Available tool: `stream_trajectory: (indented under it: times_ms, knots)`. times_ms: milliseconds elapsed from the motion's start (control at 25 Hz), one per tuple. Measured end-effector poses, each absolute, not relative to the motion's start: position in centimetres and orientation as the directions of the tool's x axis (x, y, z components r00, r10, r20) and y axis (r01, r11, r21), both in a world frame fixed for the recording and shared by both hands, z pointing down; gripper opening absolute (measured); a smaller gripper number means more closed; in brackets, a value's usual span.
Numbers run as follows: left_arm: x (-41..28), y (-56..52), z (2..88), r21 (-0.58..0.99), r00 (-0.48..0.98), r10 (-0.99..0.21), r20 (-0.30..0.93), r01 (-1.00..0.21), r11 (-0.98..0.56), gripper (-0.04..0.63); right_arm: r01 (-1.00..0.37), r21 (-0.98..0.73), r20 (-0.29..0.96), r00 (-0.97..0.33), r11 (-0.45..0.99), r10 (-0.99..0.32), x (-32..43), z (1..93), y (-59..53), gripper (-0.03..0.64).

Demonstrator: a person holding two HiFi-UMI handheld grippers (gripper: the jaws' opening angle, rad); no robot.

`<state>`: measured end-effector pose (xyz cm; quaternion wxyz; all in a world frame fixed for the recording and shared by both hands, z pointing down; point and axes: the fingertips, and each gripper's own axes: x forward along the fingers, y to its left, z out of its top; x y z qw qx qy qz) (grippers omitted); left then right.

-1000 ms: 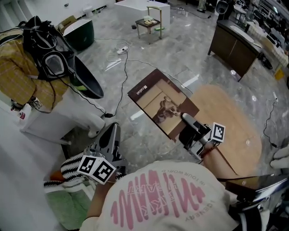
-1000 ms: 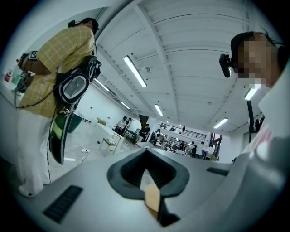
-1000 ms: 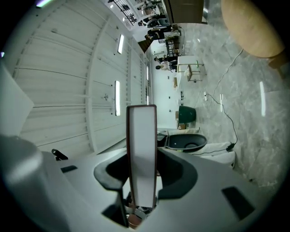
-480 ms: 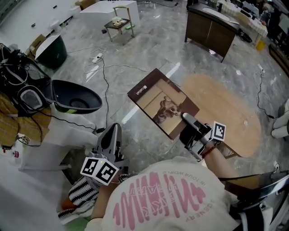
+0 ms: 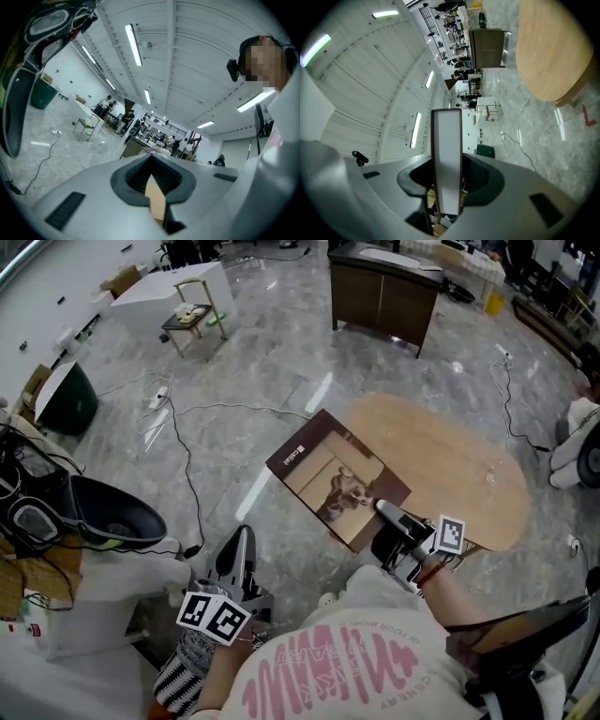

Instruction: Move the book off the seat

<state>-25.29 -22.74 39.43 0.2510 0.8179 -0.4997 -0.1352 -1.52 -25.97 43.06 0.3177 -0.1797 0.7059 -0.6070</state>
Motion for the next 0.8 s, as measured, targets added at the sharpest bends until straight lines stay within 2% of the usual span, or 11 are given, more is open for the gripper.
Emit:
stream_trajectory:
  times_ms: [240,480,800]
  knots:
    - [-21.1,-25.0,39.8,0.531,0.523,-0.852,0.034,-0.731,-0.428,0.008,0.162,-0.973,-0.228,-0.629,0.162,-0.743,3.0,45.9,-26.1,0.161]
    - [-16.8,-26.7,42.0,0.537,0.559,-0.826,0.076,-0.721,-0.439,0.009,0.126,-0.983,-0.183,-0.631,0.133,-0.754,6.0,49.6,-27.2,0.161]
    - [-10.5,-30.1,41.3,0.528,0.579,-0.801,0.152,-0.733,-0.429,0.009,0.151,-0.985,-0.159,-0.635,0.08,-0.756,10.4,50.2,-29.9,0.161]
